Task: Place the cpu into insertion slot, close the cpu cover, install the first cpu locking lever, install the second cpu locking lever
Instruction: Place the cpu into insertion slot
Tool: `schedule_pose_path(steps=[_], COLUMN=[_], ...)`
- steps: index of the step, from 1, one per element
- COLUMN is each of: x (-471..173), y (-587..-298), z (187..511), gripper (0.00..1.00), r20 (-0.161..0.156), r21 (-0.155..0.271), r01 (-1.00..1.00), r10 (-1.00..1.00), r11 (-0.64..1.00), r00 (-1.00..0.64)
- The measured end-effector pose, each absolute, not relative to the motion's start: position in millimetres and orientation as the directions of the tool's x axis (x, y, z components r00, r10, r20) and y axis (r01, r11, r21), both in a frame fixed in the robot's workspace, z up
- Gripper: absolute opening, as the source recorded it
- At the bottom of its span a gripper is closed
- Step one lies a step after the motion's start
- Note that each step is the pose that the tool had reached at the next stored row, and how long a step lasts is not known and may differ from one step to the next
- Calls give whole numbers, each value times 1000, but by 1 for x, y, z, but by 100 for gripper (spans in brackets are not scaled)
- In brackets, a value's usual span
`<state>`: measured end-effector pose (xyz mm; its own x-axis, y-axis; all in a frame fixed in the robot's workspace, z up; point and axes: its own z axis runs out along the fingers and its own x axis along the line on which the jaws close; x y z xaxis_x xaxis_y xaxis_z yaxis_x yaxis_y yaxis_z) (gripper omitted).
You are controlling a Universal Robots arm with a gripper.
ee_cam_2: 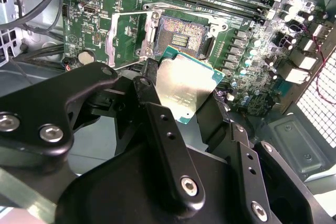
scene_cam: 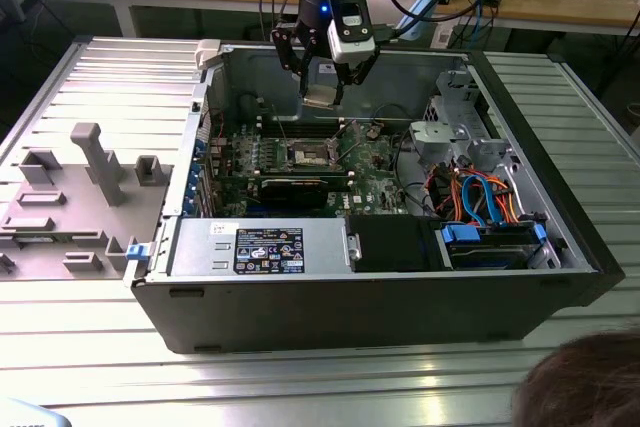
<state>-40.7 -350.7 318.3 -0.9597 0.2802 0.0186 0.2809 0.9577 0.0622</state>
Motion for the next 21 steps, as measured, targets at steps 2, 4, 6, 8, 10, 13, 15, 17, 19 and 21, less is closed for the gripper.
schedule_pose_path(steps=[2, 4, 6, 8, 10, 13, 15, 17, 19, 21], x=[-41, -41, -41, -41, -41, -41, -41, -41, -41, -41], y=[-351, -351, -351, -351, -351, -351, -351, -351, -351, -351], z=[318, 318, 318, 318, 318, 318, 318, 318, 318, 318], gripper=[55, 55, 55, 55, 55, 55, 55, 55, 55, 55], r20=[19, 19, 19, 19, 19, 19, 19, 19, 19, 19], r21=[62, 62, 62, 62, 62, 62, 62, 62, 62, 62], r01=[282, 283, 284, 285, 287, 288, 289, 291, 293, 298], r10=[281, 282, 283, 285, 286, 288, 289, 290, 293, 297], r11=[957, 957, 957, 956, 956, 955, 955, 955, 954, 953], r00=[-959, -959, -959, -958, -958, -958, -957, -957, -956, -955])
